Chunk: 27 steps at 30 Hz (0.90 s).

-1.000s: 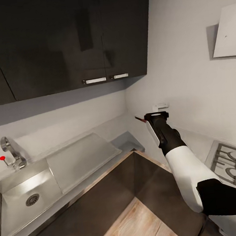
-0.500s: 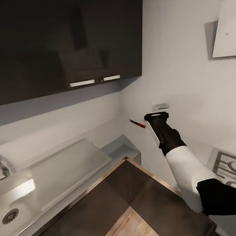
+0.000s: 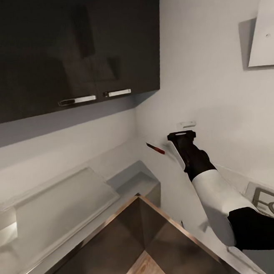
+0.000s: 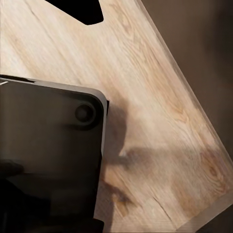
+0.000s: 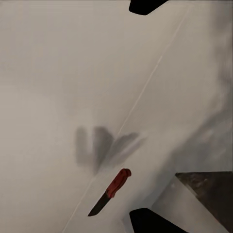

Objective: In the kitchen, take the Vidalia onion out of the sink, dice it on the chopping board with the paring knife, put the diced onion into the bowl on the countertop, then place both the paring knife and the chopping board into the sink.

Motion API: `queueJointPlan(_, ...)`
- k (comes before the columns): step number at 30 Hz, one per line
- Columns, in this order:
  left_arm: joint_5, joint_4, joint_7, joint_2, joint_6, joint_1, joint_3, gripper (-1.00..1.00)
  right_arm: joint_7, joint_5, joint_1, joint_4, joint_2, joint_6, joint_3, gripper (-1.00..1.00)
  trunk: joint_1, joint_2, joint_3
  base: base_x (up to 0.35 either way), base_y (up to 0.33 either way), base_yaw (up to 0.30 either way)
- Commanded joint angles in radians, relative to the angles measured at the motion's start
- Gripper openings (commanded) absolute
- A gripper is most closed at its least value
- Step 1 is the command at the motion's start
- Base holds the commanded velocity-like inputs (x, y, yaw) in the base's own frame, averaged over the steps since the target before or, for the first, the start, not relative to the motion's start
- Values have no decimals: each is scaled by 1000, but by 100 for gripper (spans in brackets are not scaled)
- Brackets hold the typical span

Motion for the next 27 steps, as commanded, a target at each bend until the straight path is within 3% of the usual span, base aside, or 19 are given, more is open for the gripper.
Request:
queueJointPlan(1,11,-1,-9,0,0,0,1,100,0,8,-1,0,0,9,2,100,1,-2,-2,252,16,0)
queueJointPlan(16,10,-1,-9,0,-1,0,1,100,1,8,-1,4,0,9,2,100,1,-2,-2,114,6,0)
queueJointPlan(27,11,1,-10,0,-1,0,1,100,1,8,-1,6,0,9,2,100,1,-2,-2,232,106,0)
